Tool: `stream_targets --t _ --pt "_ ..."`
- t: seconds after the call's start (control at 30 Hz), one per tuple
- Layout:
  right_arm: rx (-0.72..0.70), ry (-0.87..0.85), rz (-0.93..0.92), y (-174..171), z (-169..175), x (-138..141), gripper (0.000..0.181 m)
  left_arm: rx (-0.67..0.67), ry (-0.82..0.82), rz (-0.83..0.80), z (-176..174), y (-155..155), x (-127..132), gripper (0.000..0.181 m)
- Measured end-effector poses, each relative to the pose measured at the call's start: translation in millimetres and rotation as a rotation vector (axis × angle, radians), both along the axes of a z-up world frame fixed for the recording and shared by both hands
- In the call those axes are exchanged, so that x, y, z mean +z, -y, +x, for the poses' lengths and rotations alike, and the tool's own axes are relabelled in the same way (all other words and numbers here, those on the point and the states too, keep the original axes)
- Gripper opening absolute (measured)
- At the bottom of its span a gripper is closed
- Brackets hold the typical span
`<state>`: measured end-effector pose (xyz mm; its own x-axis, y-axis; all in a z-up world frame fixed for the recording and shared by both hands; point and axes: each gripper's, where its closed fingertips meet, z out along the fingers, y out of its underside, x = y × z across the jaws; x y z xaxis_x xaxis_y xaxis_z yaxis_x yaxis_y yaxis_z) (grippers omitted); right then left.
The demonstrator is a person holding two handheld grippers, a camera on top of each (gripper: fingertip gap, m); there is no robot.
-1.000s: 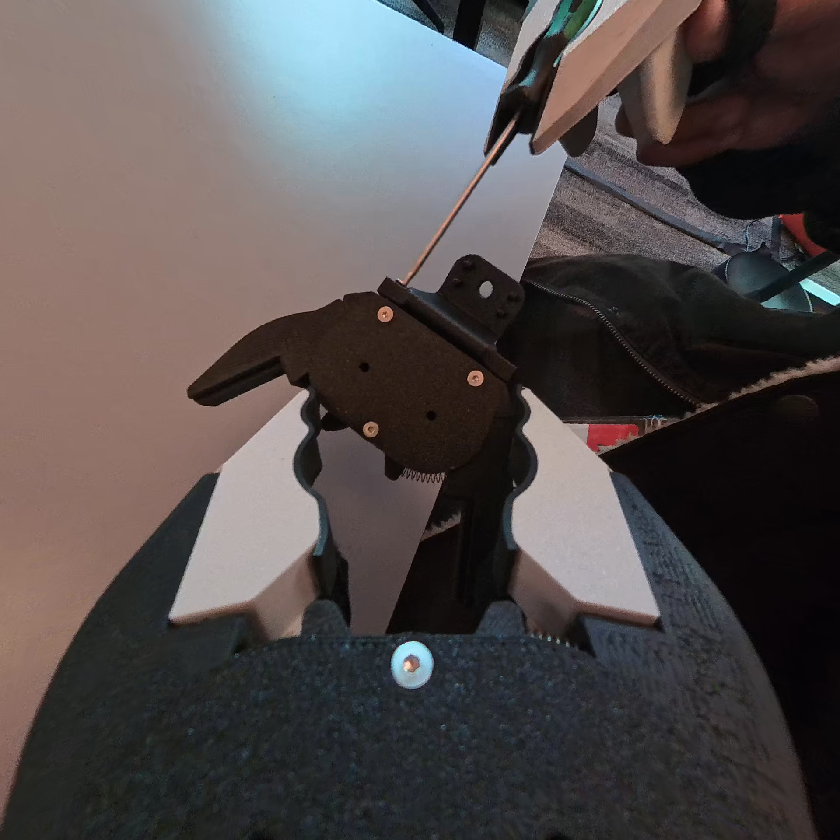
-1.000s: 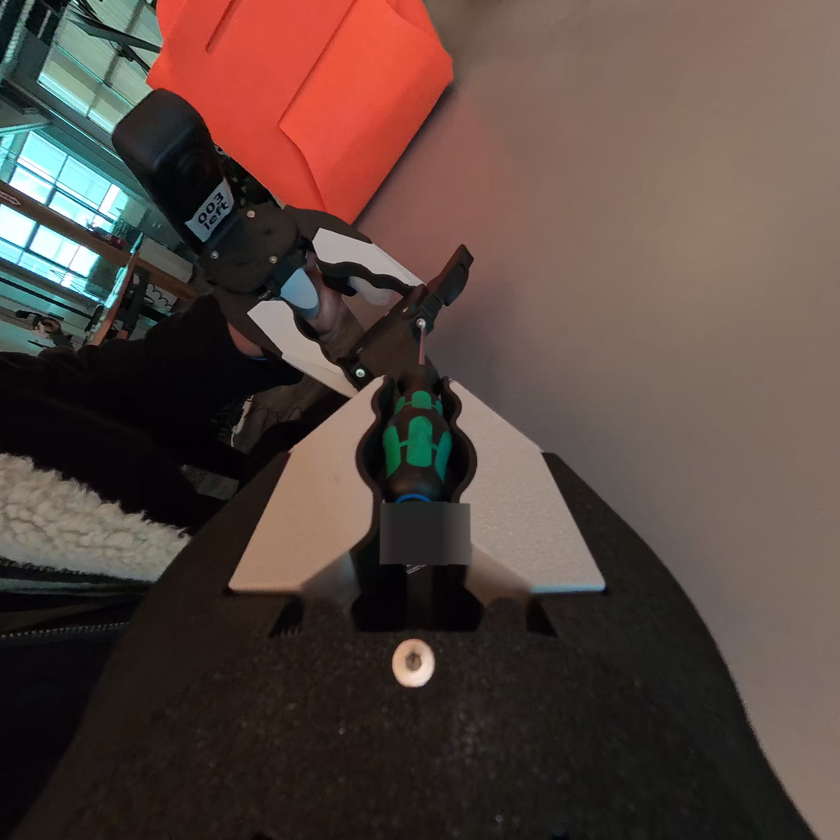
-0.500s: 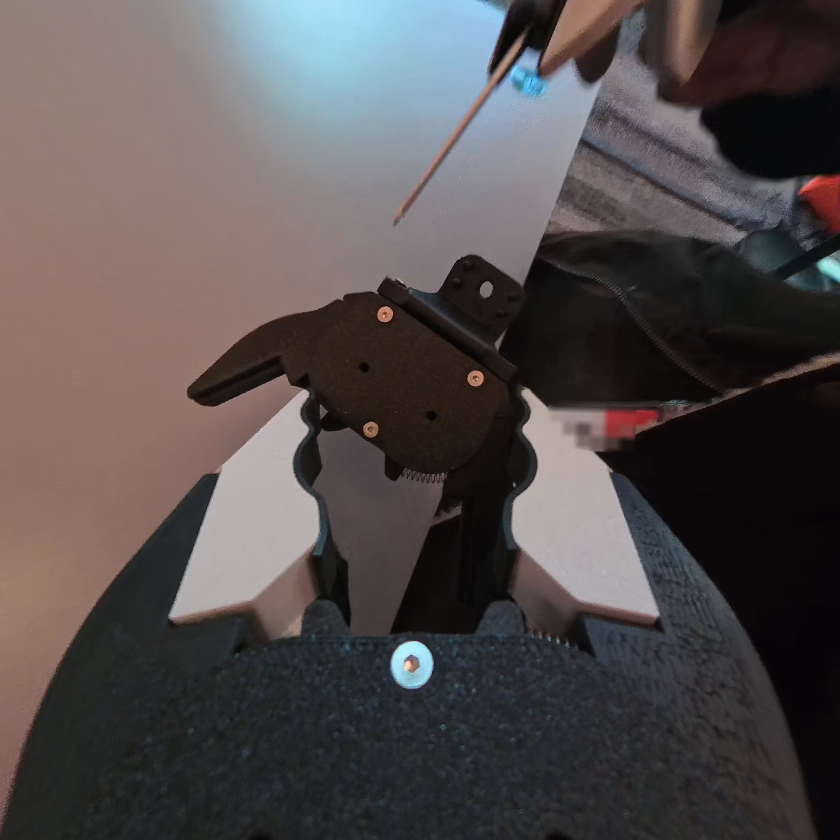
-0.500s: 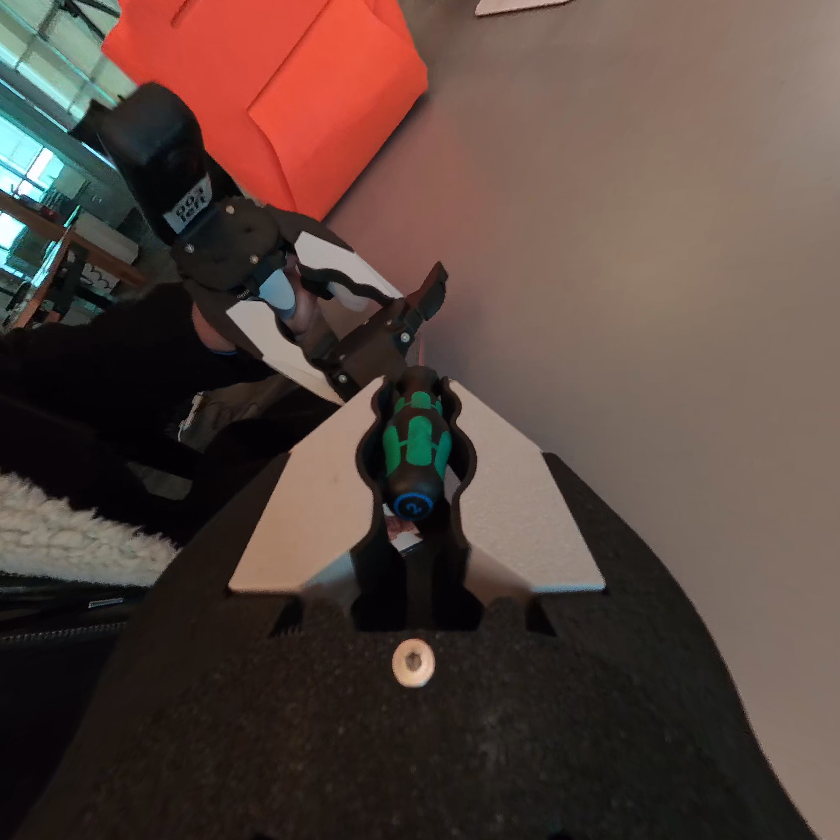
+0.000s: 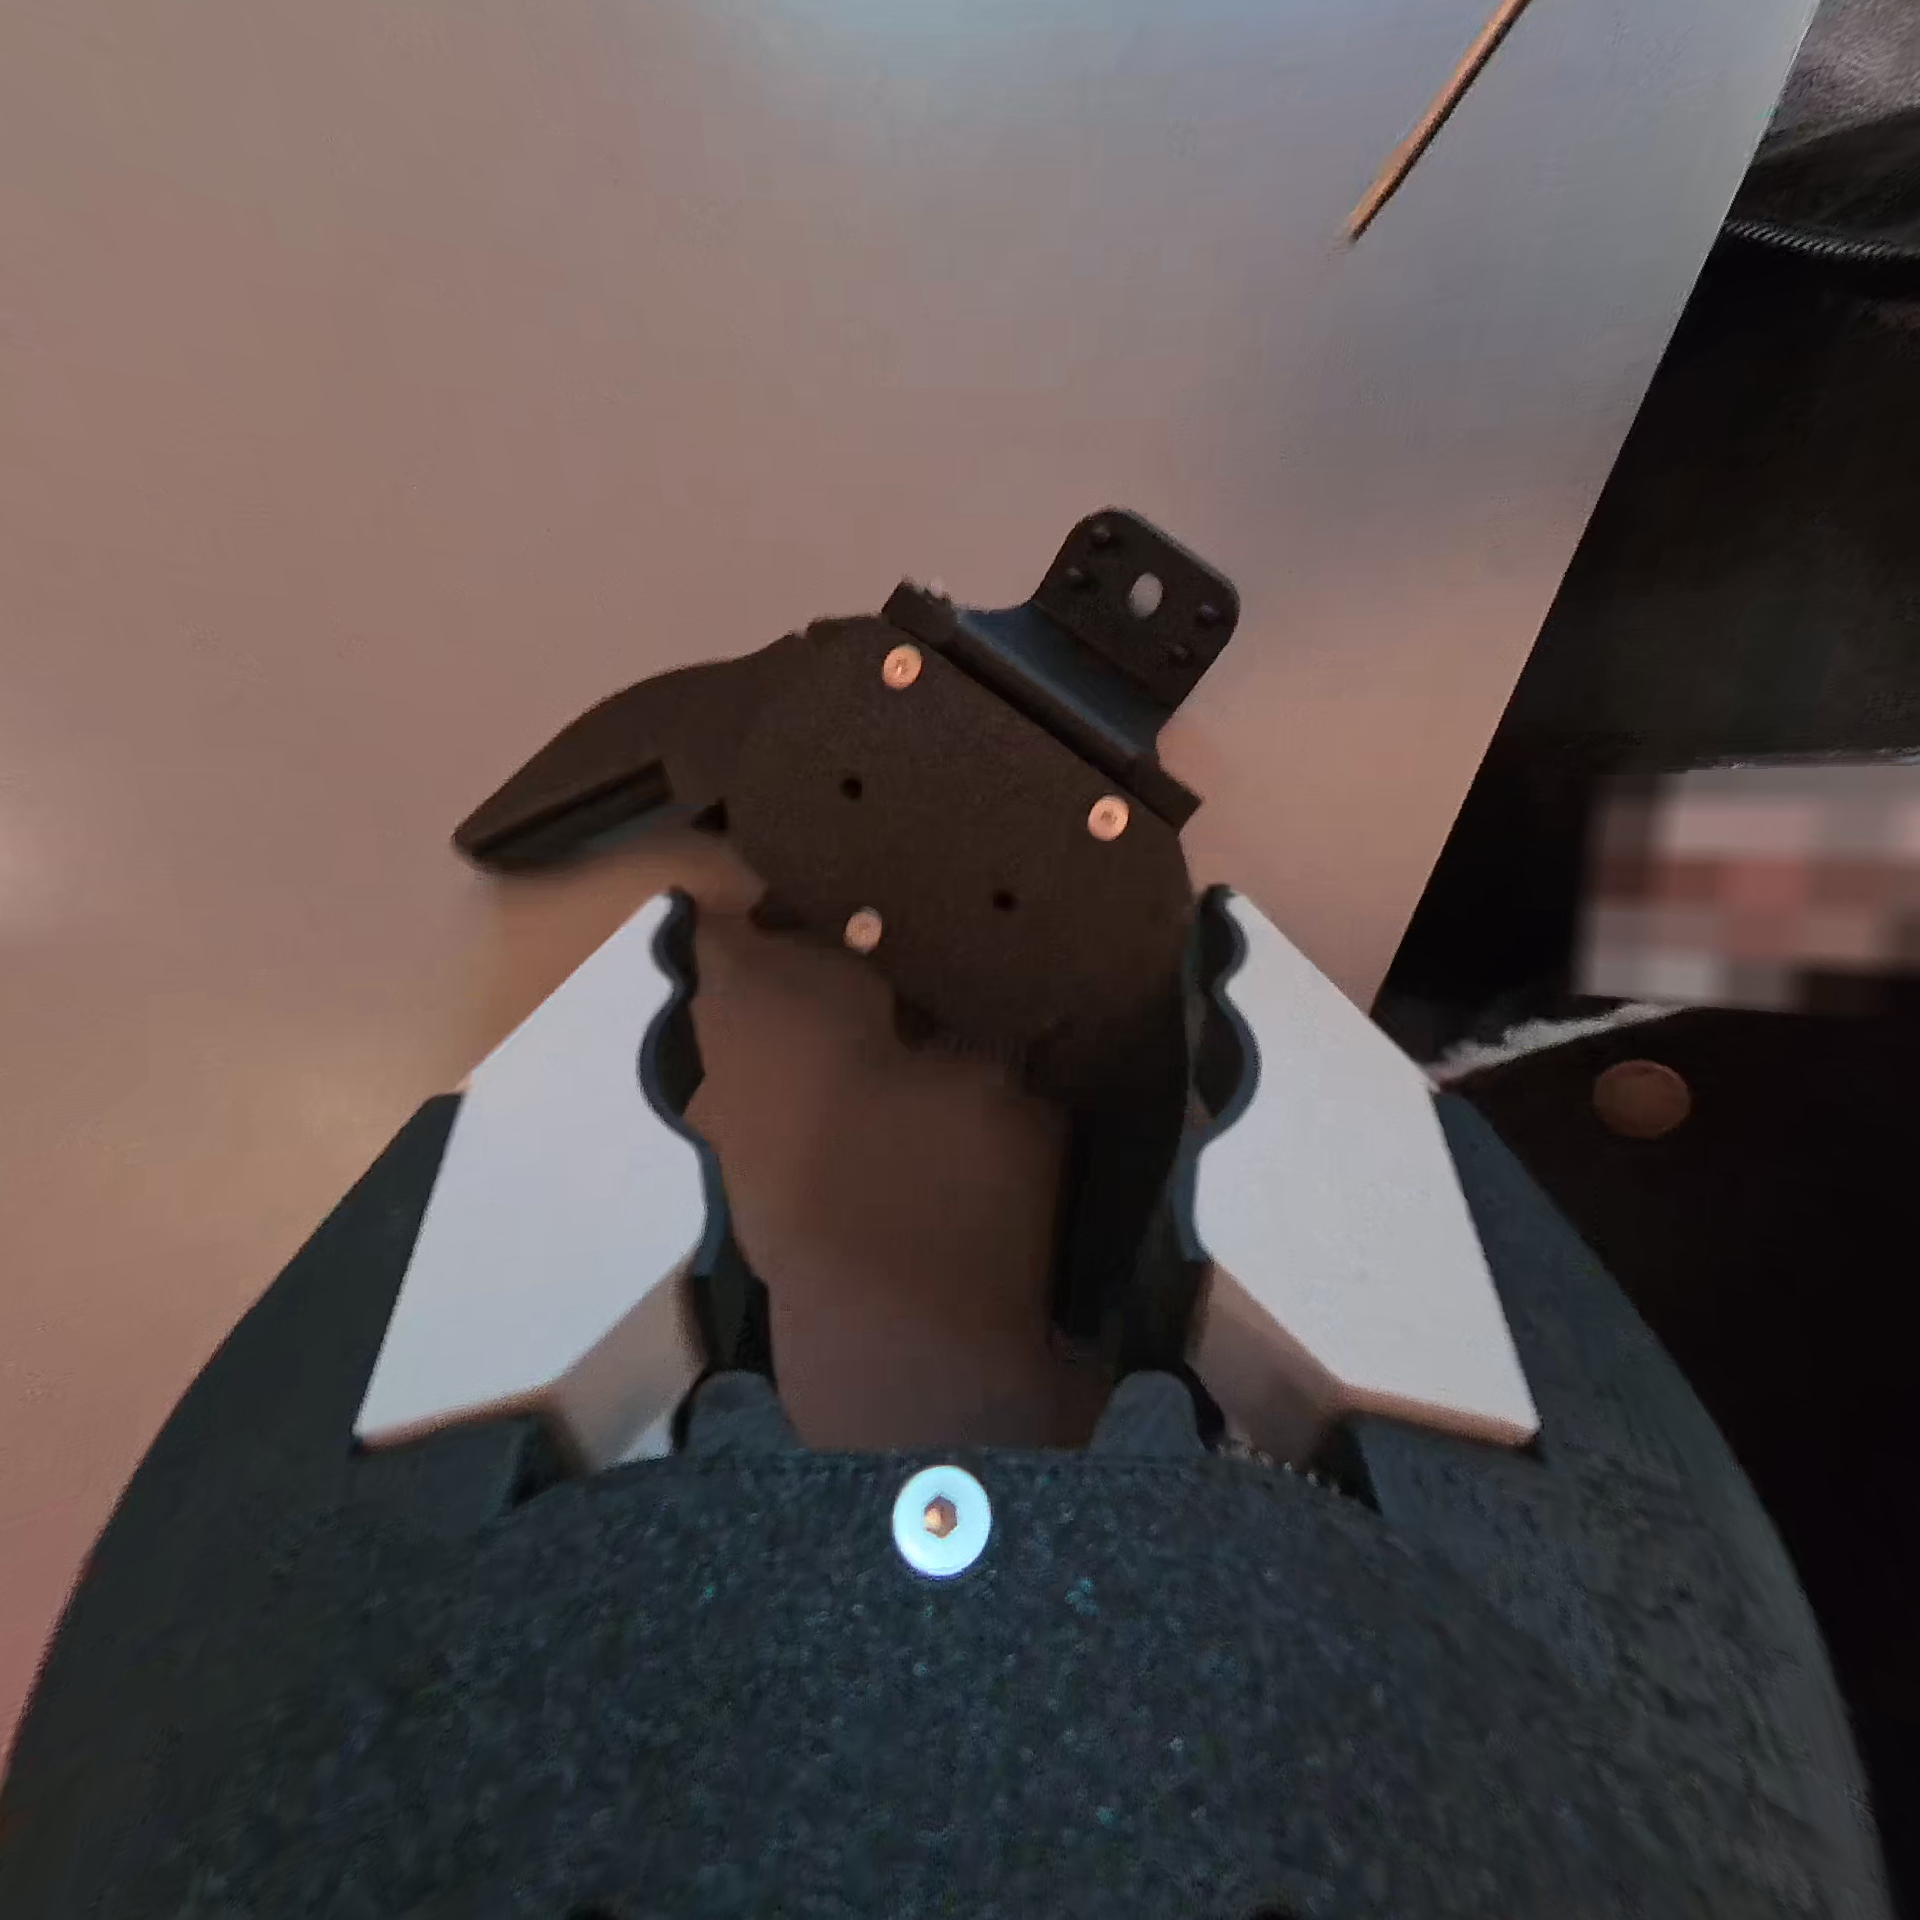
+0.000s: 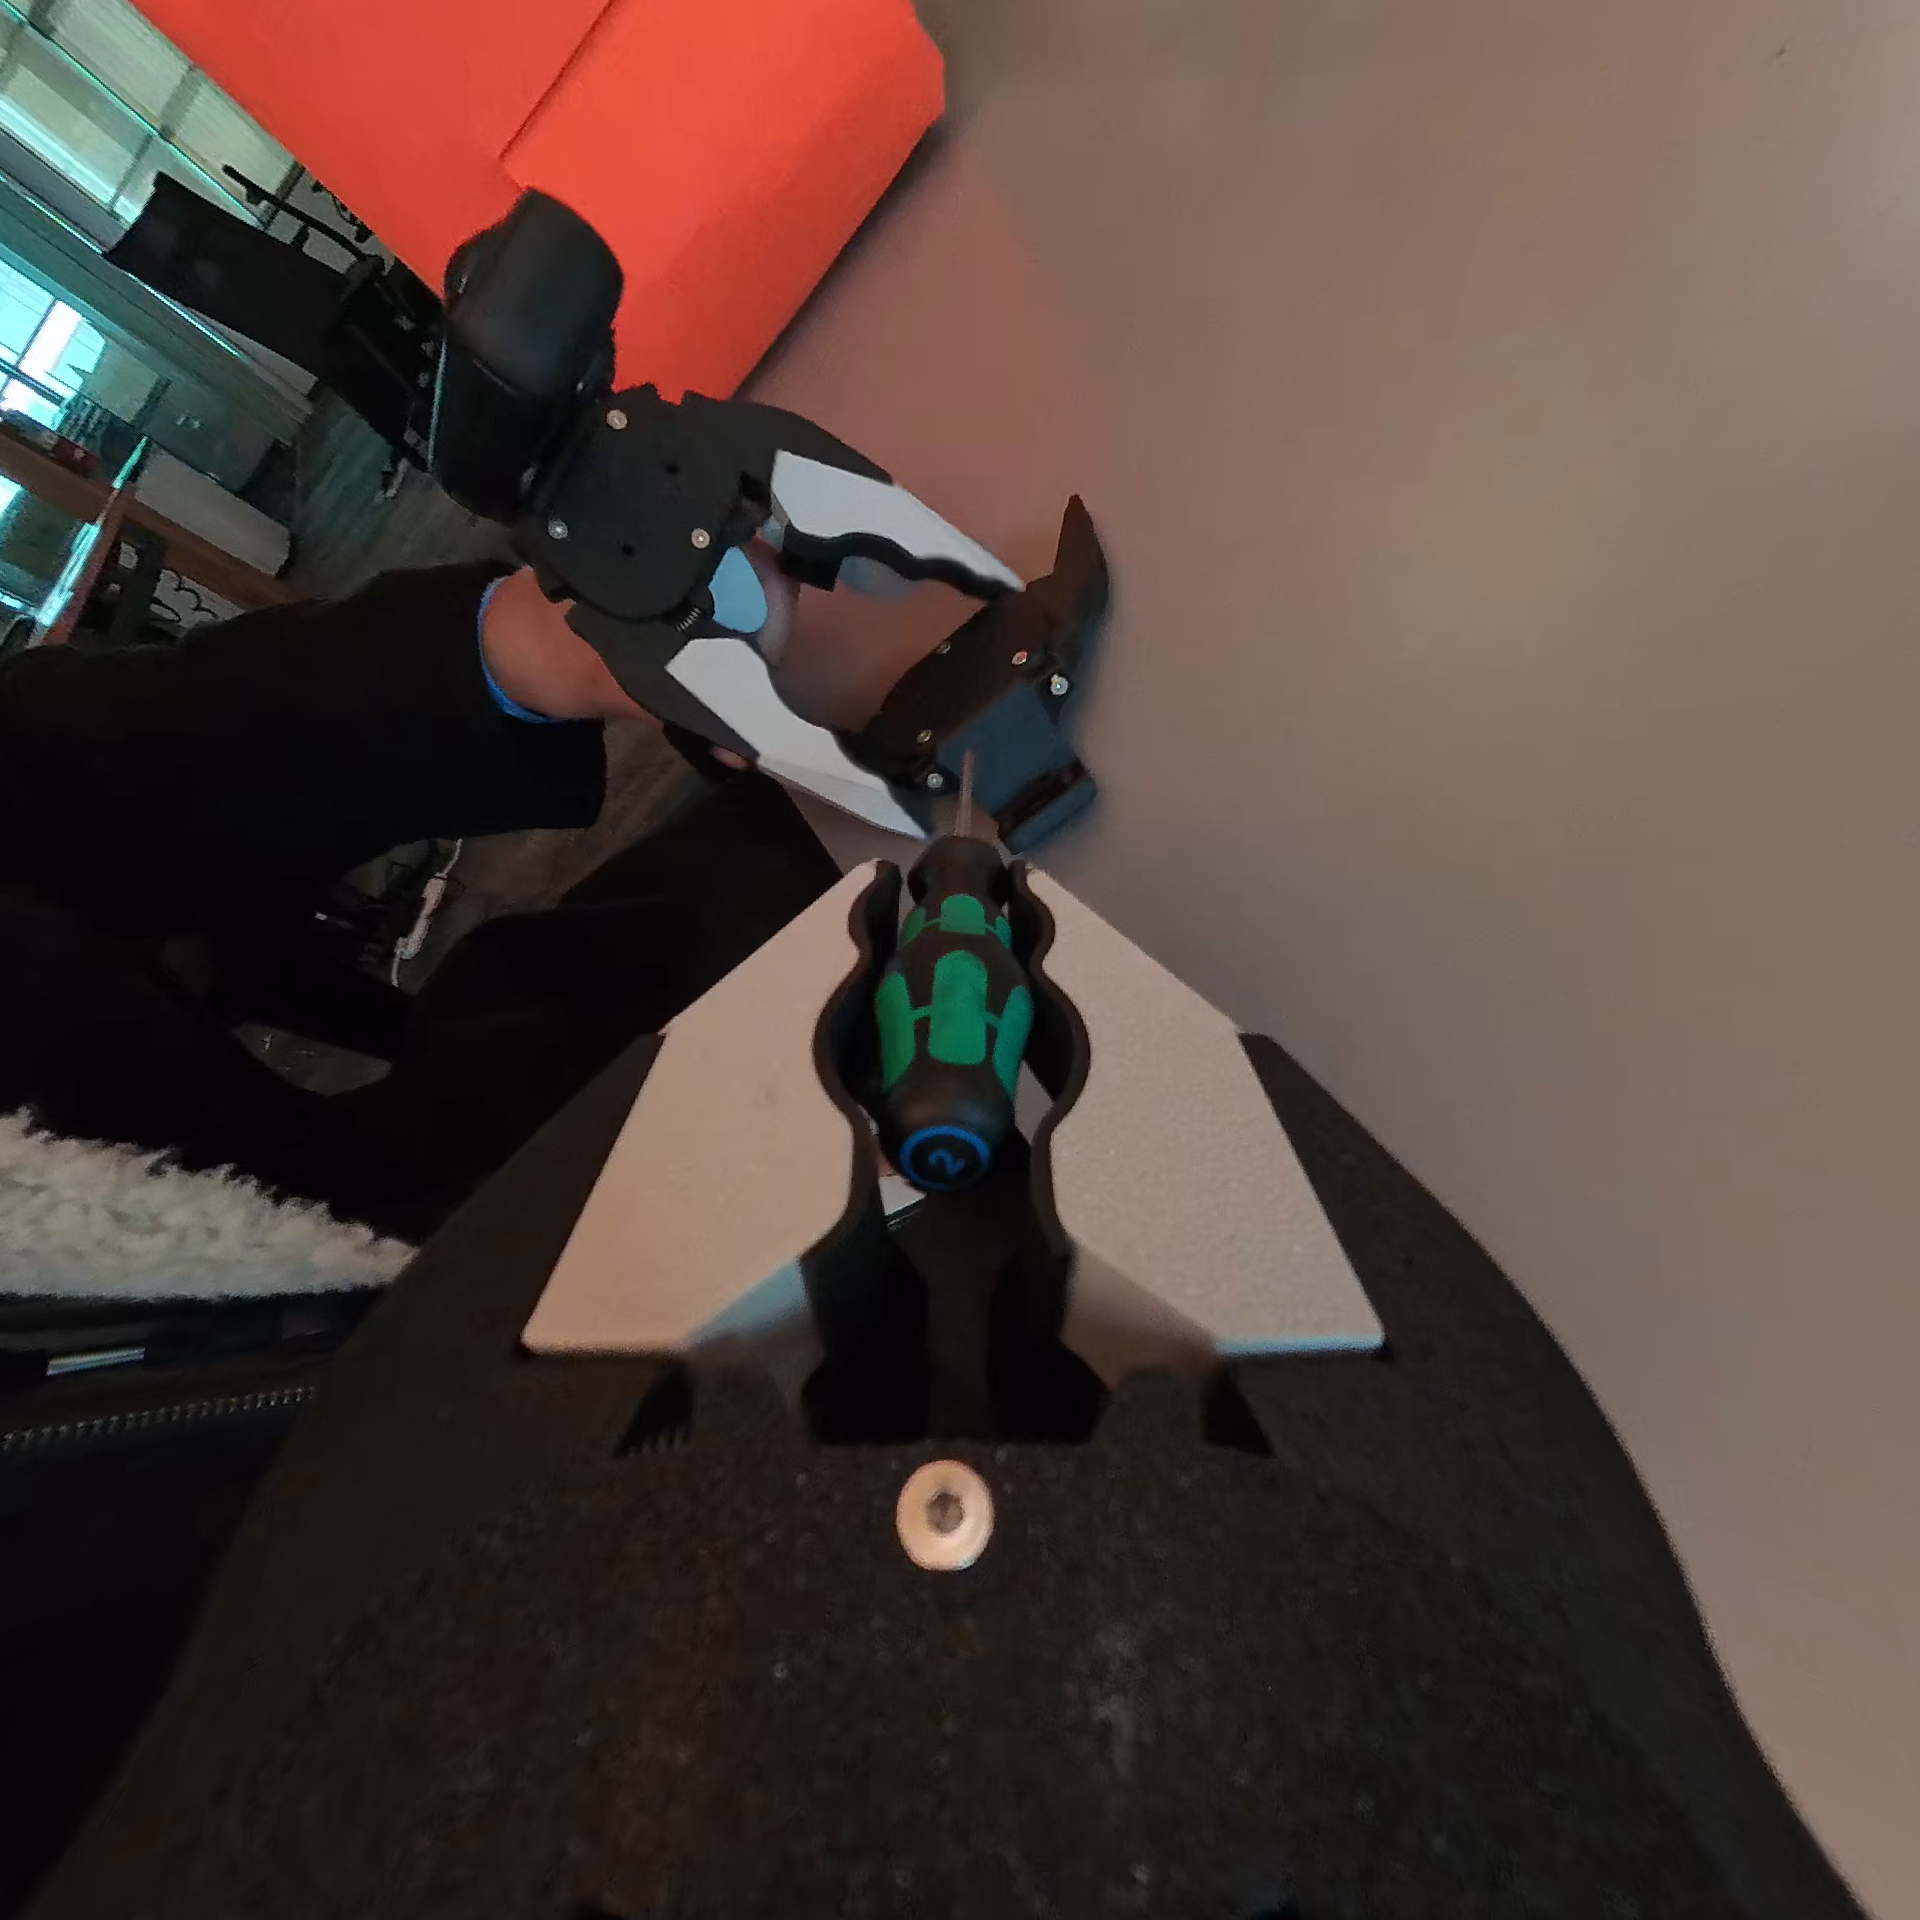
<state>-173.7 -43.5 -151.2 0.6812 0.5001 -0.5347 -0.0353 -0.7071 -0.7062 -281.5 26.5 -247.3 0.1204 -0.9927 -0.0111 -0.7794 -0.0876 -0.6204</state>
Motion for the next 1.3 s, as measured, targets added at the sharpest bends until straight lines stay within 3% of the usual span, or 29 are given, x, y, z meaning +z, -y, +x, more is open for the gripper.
stream_targets --t 0.13,0.2,0.4,0.43,0.47,0.67,0.9,1.03,1.2,1.3 --pt "0.009 -0.008 0.000 3.8 0.1 0.0 0.020 0.074 0.028 -0.060 -29.8 11.6 16.0 0.102" --pt "0.009 -0.011 0.008 3.1 0.3 1.9 0.020 0.052 0.034 -0.084 -37.8 23.7 17.3 0.080" --pt "0.033 -0.019 -0.007 5.1 -6.3 -1.9 0.020 -0.010 -0.031 -0.078 -40.2 29.7 4.6 0.048" --pt "0.032 -0.014 -0.004 5.2 -6.3 -1.5 0.020 -0.049 -0.022 -0.084 -38.8 34.5 4.2 0.026" --pt "0.030 -0.012 -0.002 4.4 -5.9 -1.0 0.020 -0.066 -0.022 -0.080 -37.4 36.2 4.1 0.018" --pt "0.035 -0.034 -0.019 4.1 -8.4 -3.4 0.020 -0.127 -0.056 -0.110 -28.0 45.9 5.2 0.017" --pt "0.042 0.015 0.066 -9.8 1.6 -12.2 0.020 -0.047 0.161 -0.318 -8.3 54.8 43.9 0.017" --pt "0.011 -0.084 0.018 -21.4 3.4 -14.5 0.020 -0.034 0.204 -0.393 -10.6 53.7 49.9 0.017" --pt "-0.024 -0.236 -0.080 -27.8 10.1 -27.0 0.021 -0.020 0.364 -0.603 -7.8 56.8 77.1 0.017" --pt "-0.023 -0.217 -0.031 -25.5 13.9 -21.7 0.021 -0.009 0.470 -0.719 -7.3 53.1 95.0 0.016"
